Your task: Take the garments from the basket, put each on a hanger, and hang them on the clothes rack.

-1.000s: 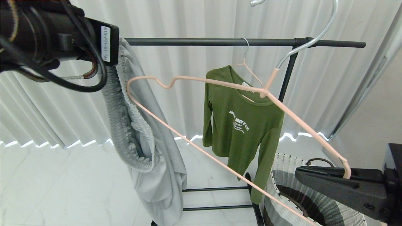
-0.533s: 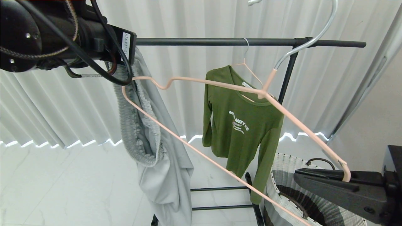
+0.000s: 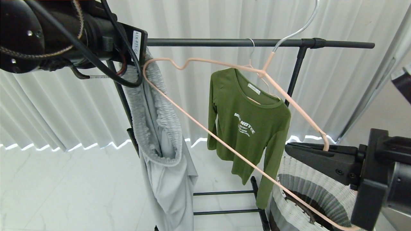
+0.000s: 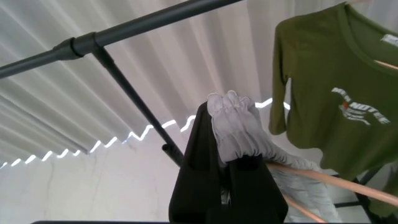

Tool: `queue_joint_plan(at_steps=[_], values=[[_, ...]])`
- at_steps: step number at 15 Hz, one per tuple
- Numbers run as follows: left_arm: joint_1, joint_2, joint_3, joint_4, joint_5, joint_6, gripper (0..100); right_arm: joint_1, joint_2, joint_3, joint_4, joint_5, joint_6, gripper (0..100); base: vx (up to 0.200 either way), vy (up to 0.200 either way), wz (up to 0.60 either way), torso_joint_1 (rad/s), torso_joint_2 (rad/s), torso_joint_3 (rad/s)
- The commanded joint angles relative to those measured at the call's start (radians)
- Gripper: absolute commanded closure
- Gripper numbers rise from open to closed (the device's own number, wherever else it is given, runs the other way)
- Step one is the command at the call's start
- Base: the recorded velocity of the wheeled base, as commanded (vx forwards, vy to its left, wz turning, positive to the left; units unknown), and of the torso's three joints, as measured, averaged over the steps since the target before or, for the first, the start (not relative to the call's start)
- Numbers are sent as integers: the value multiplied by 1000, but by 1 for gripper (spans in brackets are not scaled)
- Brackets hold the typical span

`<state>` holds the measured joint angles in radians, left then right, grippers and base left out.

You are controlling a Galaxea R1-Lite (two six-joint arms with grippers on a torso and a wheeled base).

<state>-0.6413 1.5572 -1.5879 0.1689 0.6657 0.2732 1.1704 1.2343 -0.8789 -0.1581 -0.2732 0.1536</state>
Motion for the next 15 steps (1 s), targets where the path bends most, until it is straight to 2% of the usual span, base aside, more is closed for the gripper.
queue_joint_plan(at_steps=[1, 5, 9, 11, 15], values=[[-18, -5, -1, 0, -2, -3, 100, -9, 27, -2, -3, 0, 0, 100, 0, 0, 0, 0, 0, 0], [-72, -6, 2, 0, -2, -23, 100, -11, 36, -3, -5, -9, -2, 100, 0, 0, 0, 0, 0, 0], [-83, -20, 6, 0, -2, -28, 100, -87, 59, -3, -69, -14, -3, 100, 0, 0, 0, 0, 0, 0], [-124, -28, 6, 1, 0, -52, 100, -103, 76, -5, -92, -15, -3, 100, 0, 0, 0, 0, 0, 0], [-259, -26, 12, 0, -2, -115, 100, -95, 143, -54, -118, -12, -8, 100, 0, 0, 0, 0, 0, 0]])
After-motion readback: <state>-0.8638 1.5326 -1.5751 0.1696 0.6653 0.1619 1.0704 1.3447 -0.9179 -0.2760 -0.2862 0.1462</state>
